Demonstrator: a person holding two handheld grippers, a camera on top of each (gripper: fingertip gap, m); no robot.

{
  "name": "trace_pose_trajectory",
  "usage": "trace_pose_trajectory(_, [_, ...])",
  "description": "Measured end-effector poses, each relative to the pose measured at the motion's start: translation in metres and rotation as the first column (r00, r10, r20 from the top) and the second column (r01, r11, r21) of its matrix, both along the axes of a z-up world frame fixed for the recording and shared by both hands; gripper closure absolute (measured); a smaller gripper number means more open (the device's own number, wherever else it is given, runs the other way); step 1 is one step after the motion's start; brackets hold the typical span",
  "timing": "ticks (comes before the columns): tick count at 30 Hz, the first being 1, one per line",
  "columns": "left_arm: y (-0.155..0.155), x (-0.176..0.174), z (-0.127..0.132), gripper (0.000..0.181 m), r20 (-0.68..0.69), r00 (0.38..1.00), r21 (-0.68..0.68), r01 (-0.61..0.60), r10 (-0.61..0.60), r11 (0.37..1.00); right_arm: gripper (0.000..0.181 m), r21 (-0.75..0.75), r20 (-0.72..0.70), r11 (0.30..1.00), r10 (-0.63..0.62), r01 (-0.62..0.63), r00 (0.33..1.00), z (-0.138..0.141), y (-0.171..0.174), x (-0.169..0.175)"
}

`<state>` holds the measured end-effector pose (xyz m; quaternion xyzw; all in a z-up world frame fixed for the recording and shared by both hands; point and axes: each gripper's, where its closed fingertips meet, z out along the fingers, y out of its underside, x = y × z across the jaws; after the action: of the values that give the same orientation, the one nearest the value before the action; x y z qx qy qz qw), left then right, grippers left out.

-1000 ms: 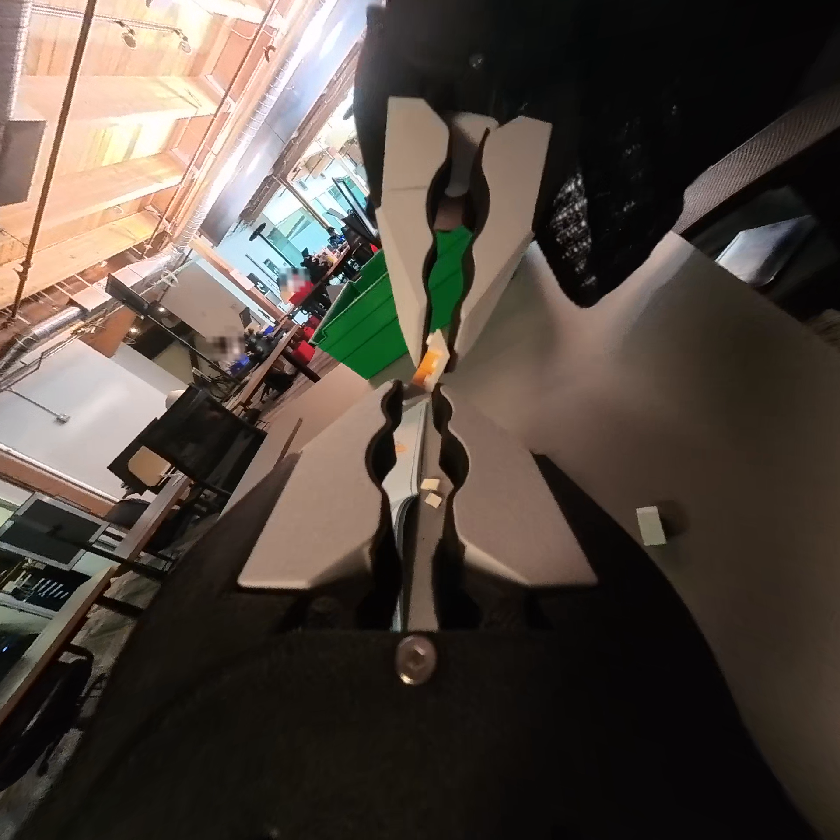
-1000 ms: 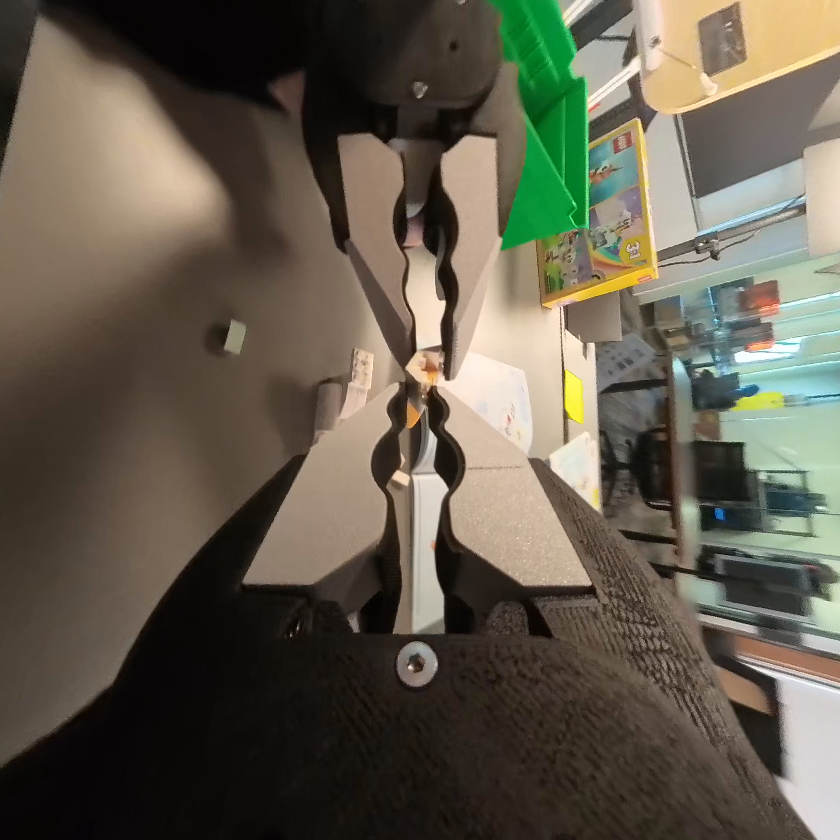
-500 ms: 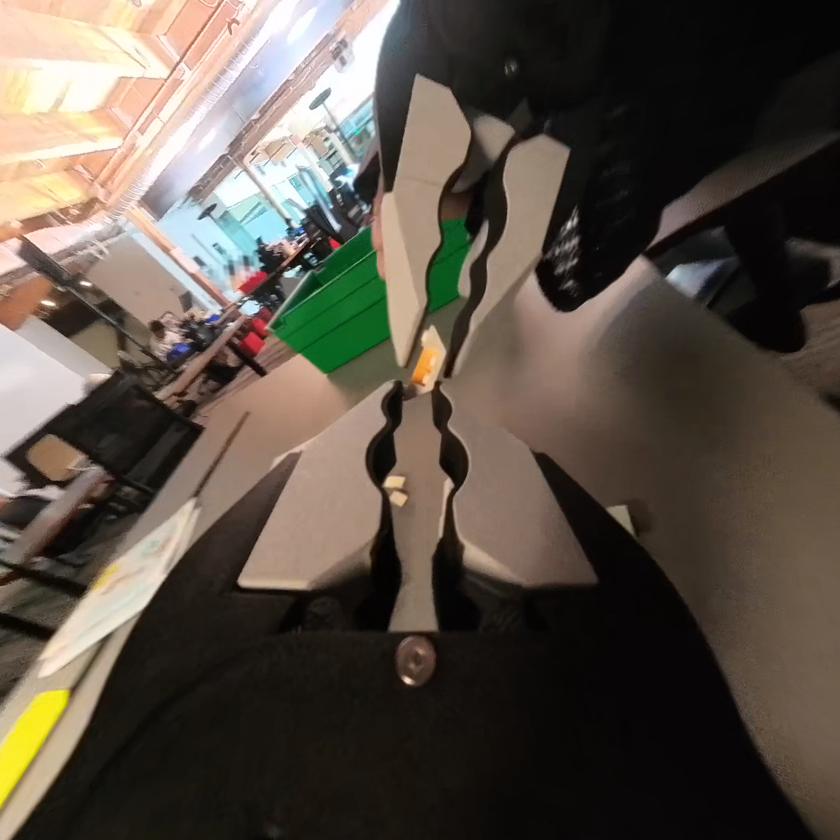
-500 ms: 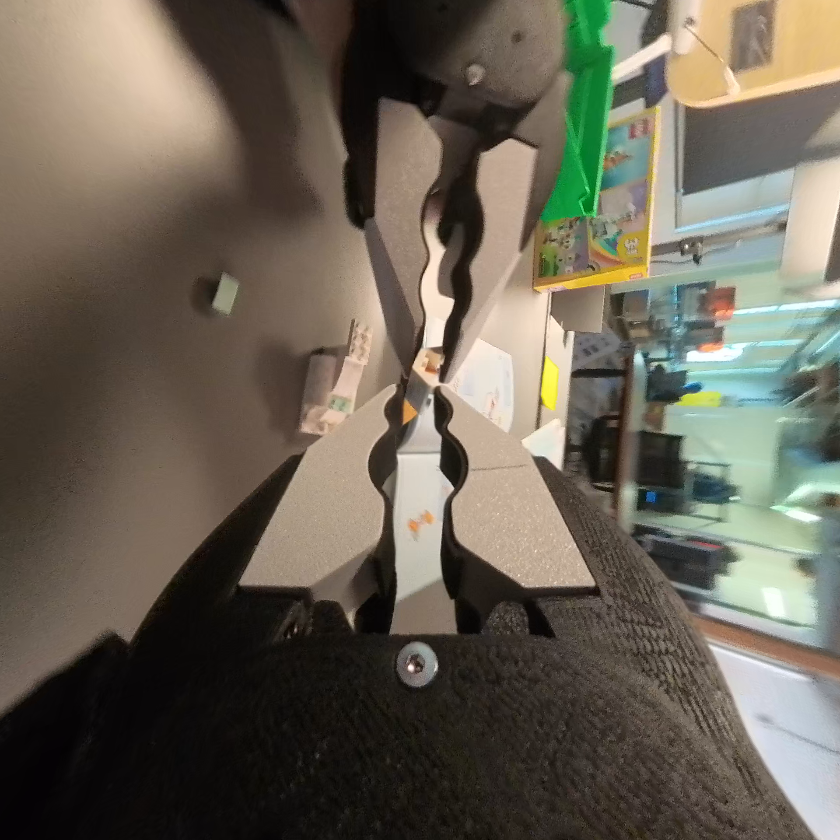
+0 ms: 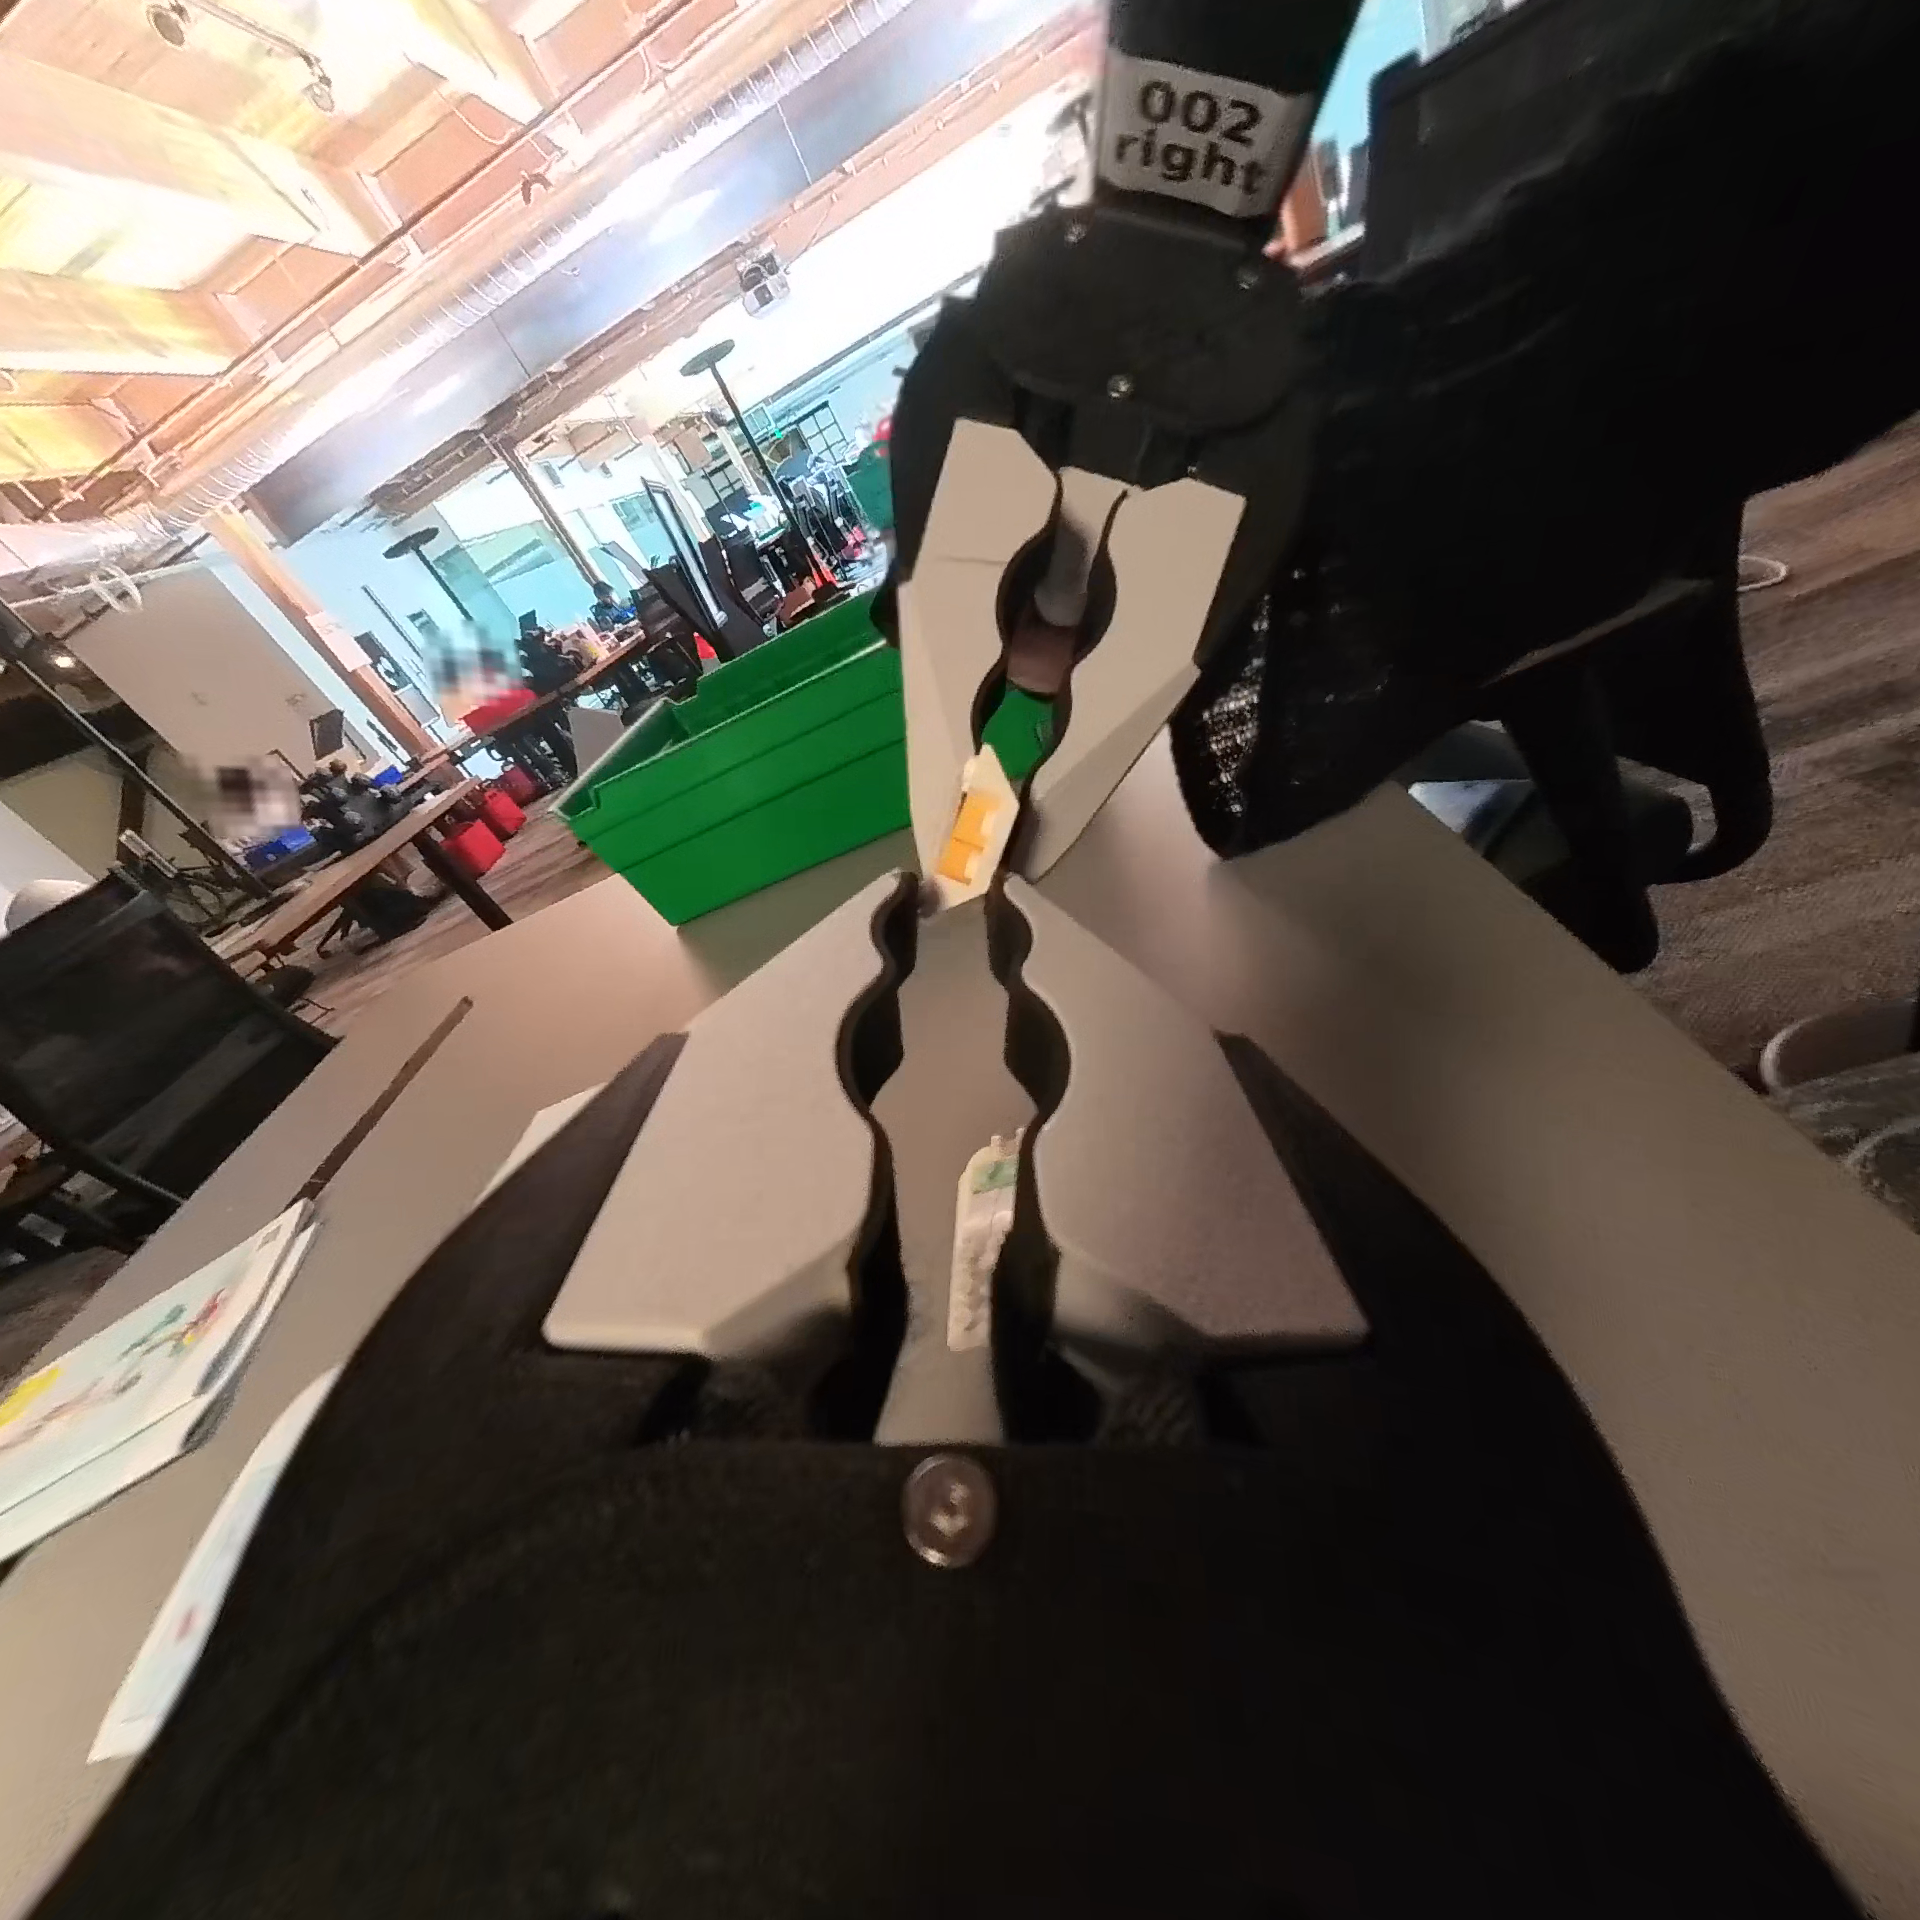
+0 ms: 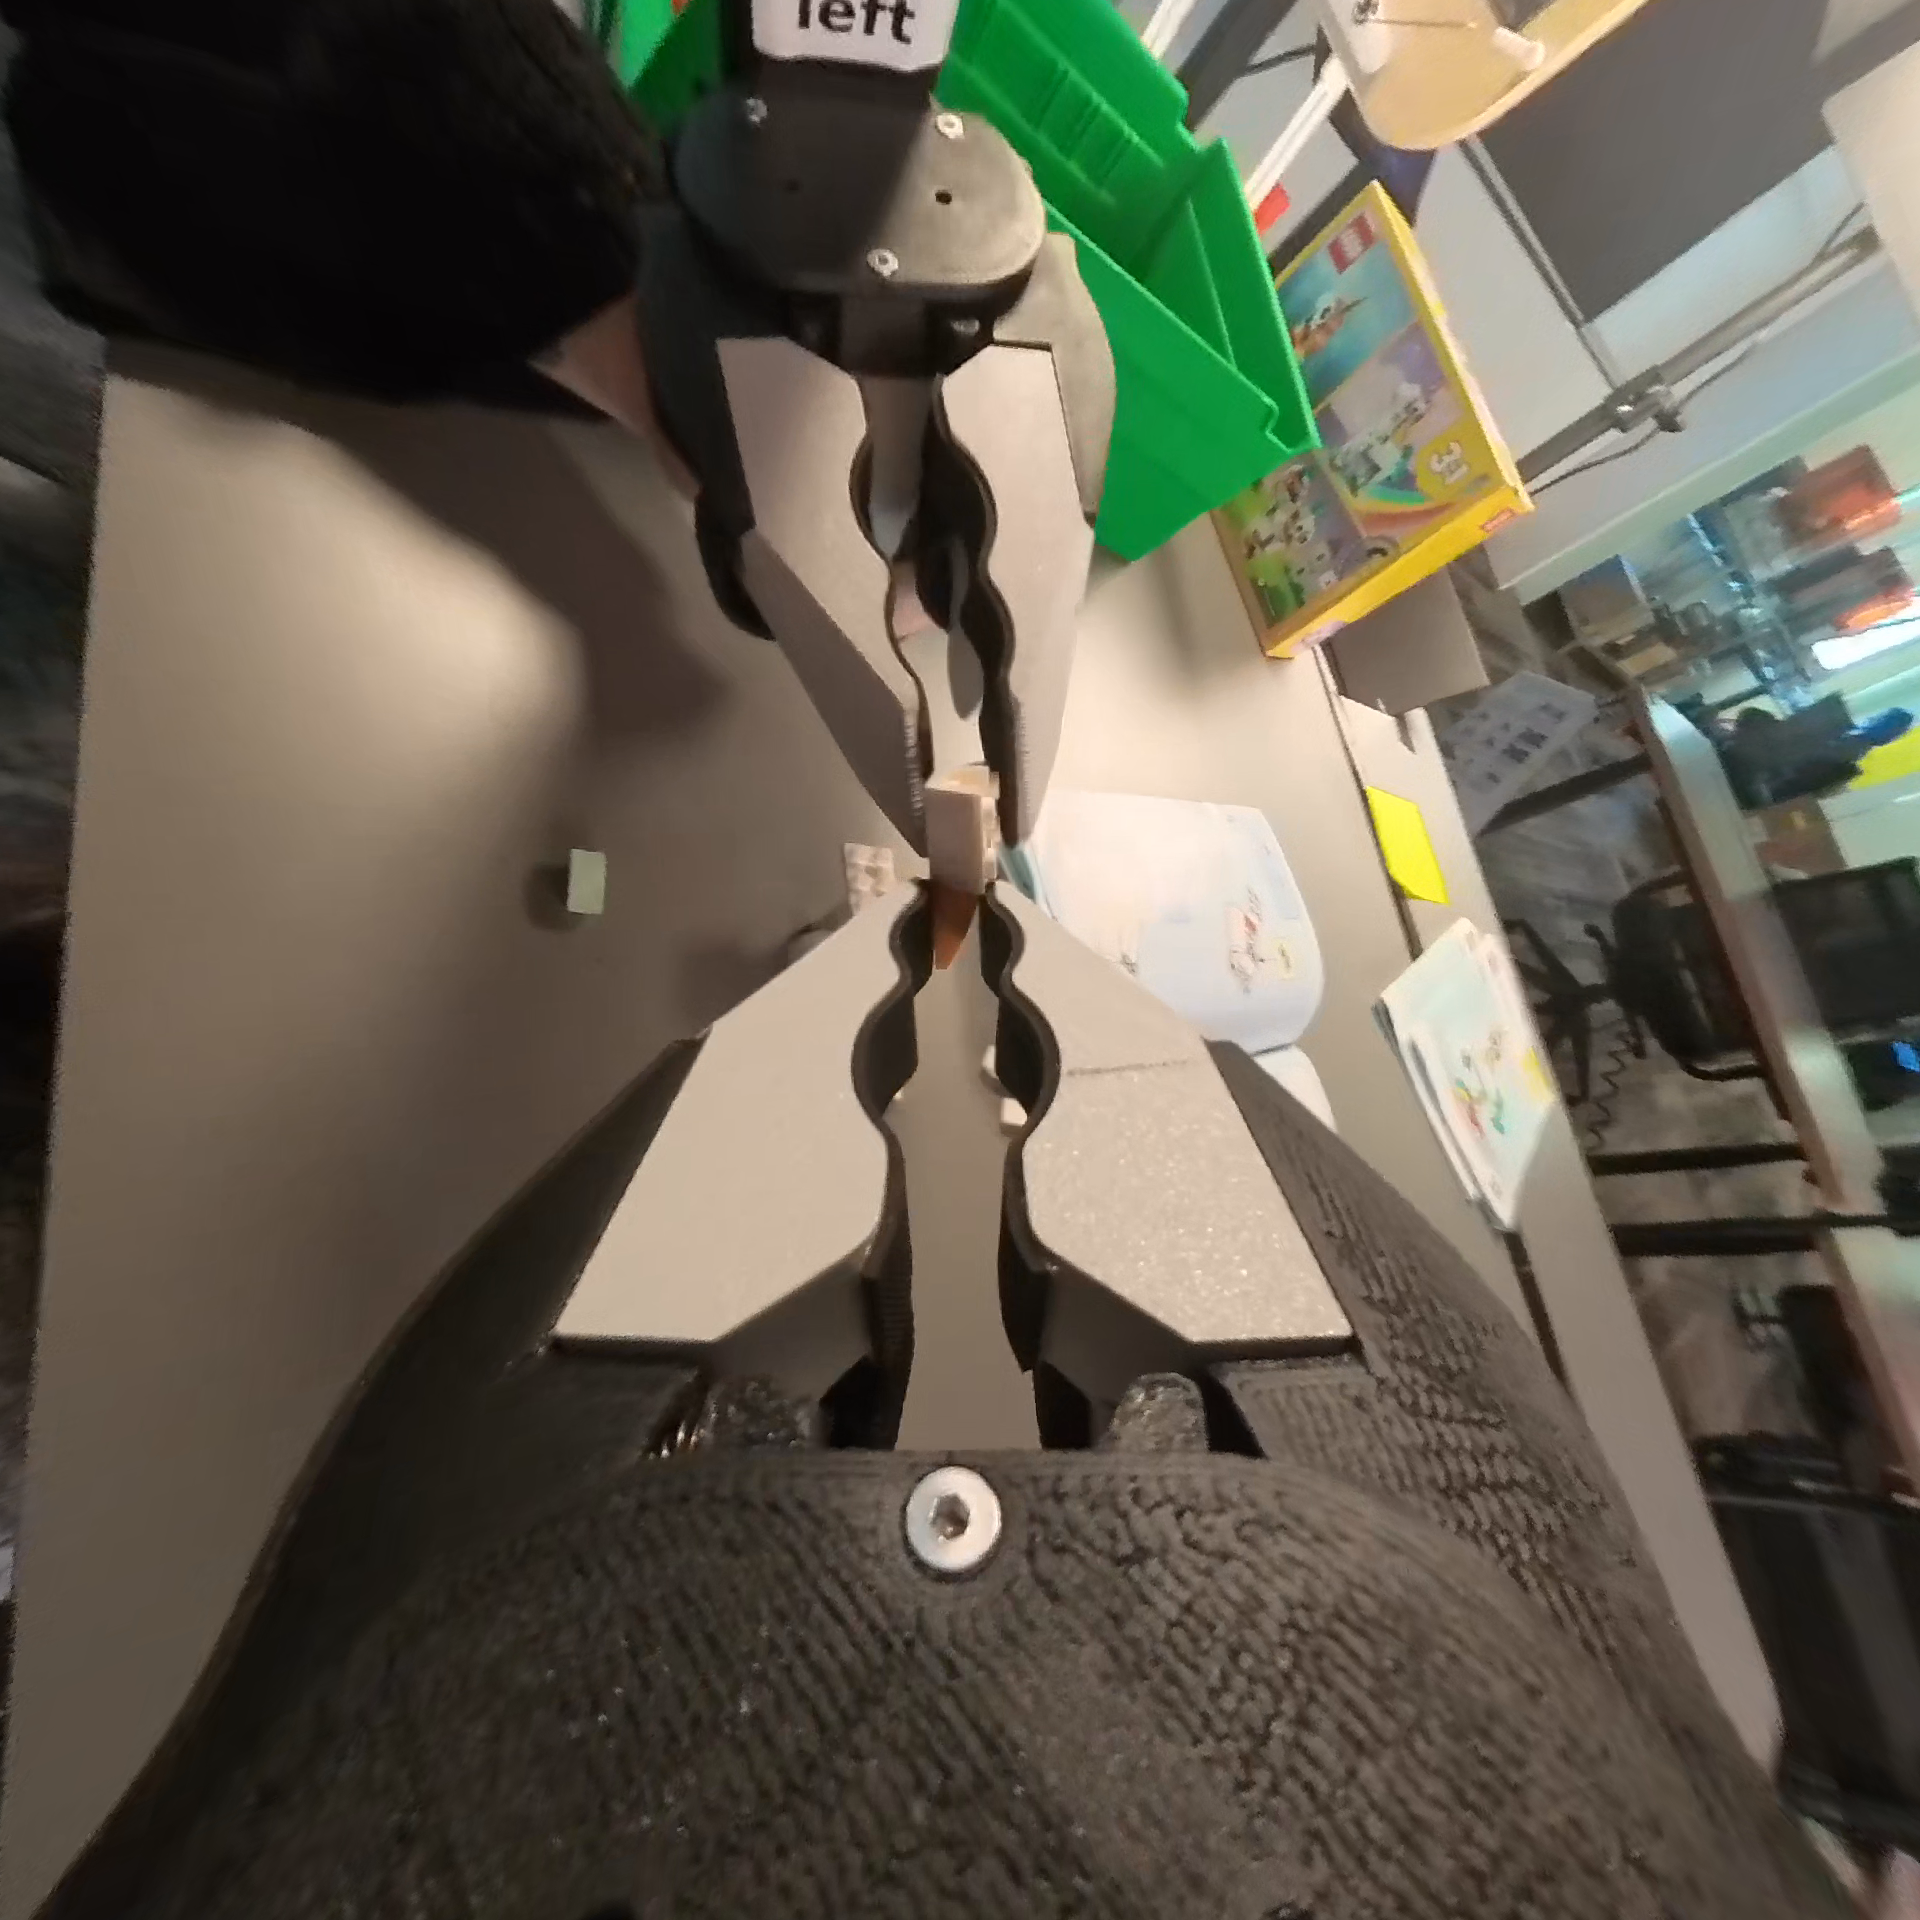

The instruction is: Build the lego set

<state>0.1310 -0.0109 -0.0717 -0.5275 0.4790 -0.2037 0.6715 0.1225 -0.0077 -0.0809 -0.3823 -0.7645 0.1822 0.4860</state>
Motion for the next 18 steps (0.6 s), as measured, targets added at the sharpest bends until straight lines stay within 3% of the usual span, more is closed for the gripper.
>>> trace_pose_trajectory(3, [0.001,0.0,0.004,0.162,0.084,0.996,-0.08,0.023,-0.016,0.997,0.176,0.112,-0.017,0.993,-0.038,0.039,0.999,0.005,0.005,-0.001])
trace_pose_trajectory(5, [0.003,0.0,0.005,0.14,0.171,0.985,-0.197,0.071,-0.037,0.978,0.175,0.274,-0.036,0.957,-0.086,0.093,0.996,0.01,0.016,-0.002])
trace_pose_trajectory(9, [0.003,0.0,0.015,0.124,0.415,0.905,-0.406,0.277,-0.094,0.871,0.175,0.64,-0.067,0.754,-0.136,0.147,0.988,0.024,0.028,-0.005])
trace_pose_trajectory(12, [0.007,-0.003,0.017,0.131,0.421,0.904,-0.405,0.254,-0.067,0.878,0.175,0.763,-0.075,0.631,-0.127,0.139,0.989,0.027,0.026,-0.01])
trace_pose_trajectory(16, [0.013,-0.006,0.015,0.15,0.359,0.933,-0.351,0.119,0.016,0.929,0.175,0.793,-0.097,0.589,-0.131,0.156,0.987,0.029,0.025,-0.016])
trace_pose_trajectory(18, [0.013,-0.008,0.017,0.151,0.363,0.931,-0.329,0.099,0.029,0.939,0.176,0.813,-0.106,0.56,-0.131,0.162,0.986,0.032,0.025,-0.018])
